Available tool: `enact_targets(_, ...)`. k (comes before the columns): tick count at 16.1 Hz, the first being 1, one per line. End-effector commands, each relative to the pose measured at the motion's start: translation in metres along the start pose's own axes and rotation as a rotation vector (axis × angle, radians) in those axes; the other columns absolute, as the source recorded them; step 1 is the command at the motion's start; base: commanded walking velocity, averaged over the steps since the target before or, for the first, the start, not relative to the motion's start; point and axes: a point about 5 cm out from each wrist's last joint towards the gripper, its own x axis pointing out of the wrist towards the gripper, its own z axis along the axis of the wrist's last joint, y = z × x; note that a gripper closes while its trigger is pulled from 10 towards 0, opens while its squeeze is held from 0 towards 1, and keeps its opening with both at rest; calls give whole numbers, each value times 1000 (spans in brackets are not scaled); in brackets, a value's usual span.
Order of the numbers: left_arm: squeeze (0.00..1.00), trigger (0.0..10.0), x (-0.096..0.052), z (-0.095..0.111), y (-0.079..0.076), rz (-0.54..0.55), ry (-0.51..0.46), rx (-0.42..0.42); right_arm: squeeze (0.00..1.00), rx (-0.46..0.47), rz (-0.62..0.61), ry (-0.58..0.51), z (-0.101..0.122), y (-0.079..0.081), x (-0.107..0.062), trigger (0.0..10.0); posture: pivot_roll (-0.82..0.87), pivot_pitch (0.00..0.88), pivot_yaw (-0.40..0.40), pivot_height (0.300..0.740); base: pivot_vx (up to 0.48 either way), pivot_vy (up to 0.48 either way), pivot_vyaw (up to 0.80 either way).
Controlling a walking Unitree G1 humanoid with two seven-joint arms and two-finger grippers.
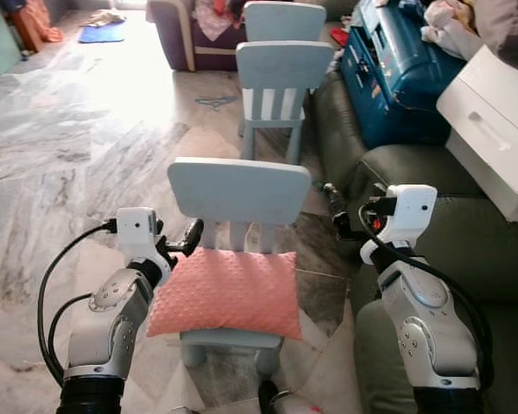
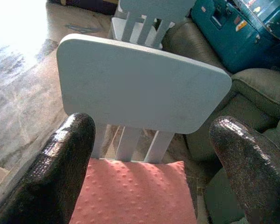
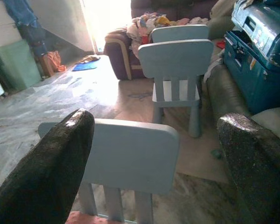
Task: Move the pillow to the sofa
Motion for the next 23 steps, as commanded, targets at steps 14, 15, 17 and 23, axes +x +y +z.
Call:
enact_targets(14, 0, 10000, 0, -2, -2, -9, 8, 3, 0, 2, -14, 2, 3, -3, 0, 10000, -138, 133, -10, 740, 0, 0, -568)
enact_targets(15, 0, 10000, 0, -3, -2, -6, 8, 3, 0, 1, -14, 7, 2, -3, 0, 10000, -137, 133, -10, 740, 0, 0, -800)
enact_targets(17, 0, 10000, 0, -2, -1, 2, 8, 0, 0, -3, -13, 1, 3, -3, 0, 10000, -137, 133, -11, 740, 0, 0, -794)
enact_targets(23, 0, 10000, -1, -3, 1, 13, 18, -10, 0, -5, -4, -4, 3, -1, 0, 10000, -133, 135, -13, 740, 0, 0, -133)
